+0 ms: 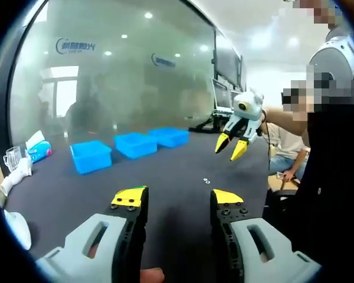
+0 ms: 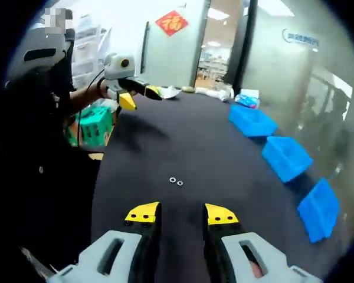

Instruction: Sort the screws, nuts, and washers into the corresponding bins

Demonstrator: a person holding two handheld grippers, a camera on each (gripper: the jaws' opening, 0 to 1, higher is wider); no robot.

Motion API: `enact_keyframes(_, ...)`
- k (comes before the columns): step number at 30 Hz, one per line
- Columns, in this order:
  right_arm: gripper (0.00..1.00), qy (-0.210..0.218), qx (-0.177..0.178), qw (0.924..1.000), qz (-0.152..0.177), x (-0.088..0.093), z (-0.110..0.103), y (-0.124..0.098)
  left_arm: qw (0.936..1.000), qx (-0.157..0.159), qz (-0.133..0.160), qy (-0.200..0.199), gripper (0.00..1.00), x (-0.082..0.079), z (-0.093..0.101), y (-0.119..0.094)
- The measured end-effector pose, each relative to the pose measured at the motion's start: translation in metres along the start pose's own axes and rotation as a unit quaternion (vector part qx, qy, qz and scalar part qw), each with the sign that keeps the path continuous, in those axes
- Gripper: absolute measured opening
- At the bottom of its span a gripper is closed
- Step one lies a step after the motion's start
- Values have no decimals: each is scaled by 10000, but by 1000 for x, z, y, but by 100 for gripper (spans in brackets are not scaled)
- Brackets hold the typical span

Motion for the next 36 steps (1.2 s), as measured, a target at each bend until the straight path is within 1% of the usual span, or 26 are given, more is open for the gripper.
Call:
enact_keyframes(4, 24, -105, -170, 9997, -158, -4, 2, 8, 10000, -41, 22, -13, 40, 0, -1, -2)
enact_keyframes(7, 23, -279, -402, 9979, -417, -9, 0, 21, 10000, -49, 29, -21, 40, 1, -1, -2)
enact_keyframes(9, 23, -390, -537, 9962, -557, -13, -1, 30, 10000, -53, 33, -22, 40, 2, 0, -3)
enact_keyframes(12, 21, -676, -669, 9924, -786, -18, 0, 43, 10000, -60, 54, -54, 40, 3, 0, -3)
enact_keyframes(16, 19, -775, -891, 9883, -964, -25, 1, 58, 9999, -73, 60, -69, 40, 5, -1, -5)
enact_keyframes(19, 18, -843, -1073, 9840, -1150, -25, 1, 67, 9999, -96, 76, -75, 40, 5, -2, -7)
enact_keyframes(23, 18, -1050, -1206, 9768, -1423, -22, 2, 76, 9998, -122, 95, -90, 40, 6, -4, -8)
enact_keyframes(28, 17, -1189, -1356, 9695, -1661, -18, 2, 81, 9998, -146, 106, -122, 40, 8, -5, -10)
enact_keyframes(36, 10, -1245, -1651, 9610, -1835, -17, 1, 83, 9997, -141, 98, -146, 40, 10, -6, -10)
Point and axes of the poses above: the point that each gripper's makers call its tool centre point, and the gripper's own axes: y roughly forward along the fingers, z roughly to its right, x roughly out of its underside, the point moved 5 cm from there along -y, roughly backward along the fingers
